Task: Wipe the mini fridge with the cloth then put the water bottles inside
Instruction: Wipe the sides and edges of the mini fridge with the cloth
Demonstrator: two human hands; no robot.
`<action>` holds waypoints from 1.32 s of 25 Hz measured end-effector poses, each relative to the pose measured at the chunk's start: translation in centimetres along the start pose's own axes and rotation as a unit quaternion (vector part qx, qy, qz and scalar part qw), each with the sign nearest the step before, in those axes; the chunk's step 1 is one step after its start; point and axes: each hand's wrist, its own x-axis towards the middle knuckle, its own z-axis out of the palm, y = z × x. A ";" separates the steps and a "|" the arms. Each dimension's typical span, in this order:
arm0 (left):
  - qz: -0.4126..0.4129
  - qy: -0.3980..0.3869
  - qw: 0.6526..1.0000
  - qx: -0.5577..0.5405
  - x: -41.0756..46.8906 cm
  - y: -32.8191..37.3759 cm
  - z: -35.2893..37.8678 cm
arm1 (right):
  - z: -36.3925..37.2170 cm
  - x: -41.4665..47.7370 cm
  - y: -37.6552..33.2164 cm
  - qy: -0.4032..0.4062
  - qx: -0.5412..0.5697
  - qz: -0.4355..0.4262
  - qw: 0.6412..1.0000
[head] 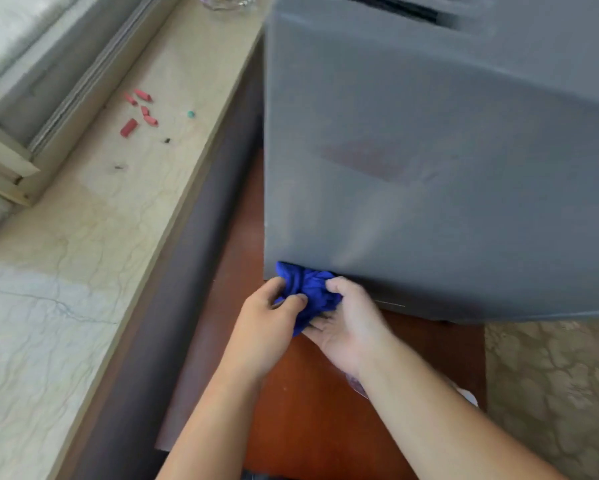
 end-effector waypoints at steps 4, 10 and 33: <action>0.000 0.086 0.995 -0.048 0.8 -1.5 -2.6 | 3.7 2.5 2.3 -0.021 -0.039 0.032 0.999; -0.021 0.094 0.995 0.032 1.6 -3.3 1.8 | 0.7 2.2 0.8 0.021 -0.050 0.007 0.998; 0.078 -0.415 0.742 0.520 6.2 -0.5 18.2 | -22.2 -0.3 -9.3 0.152 0.037 -0.036 0.987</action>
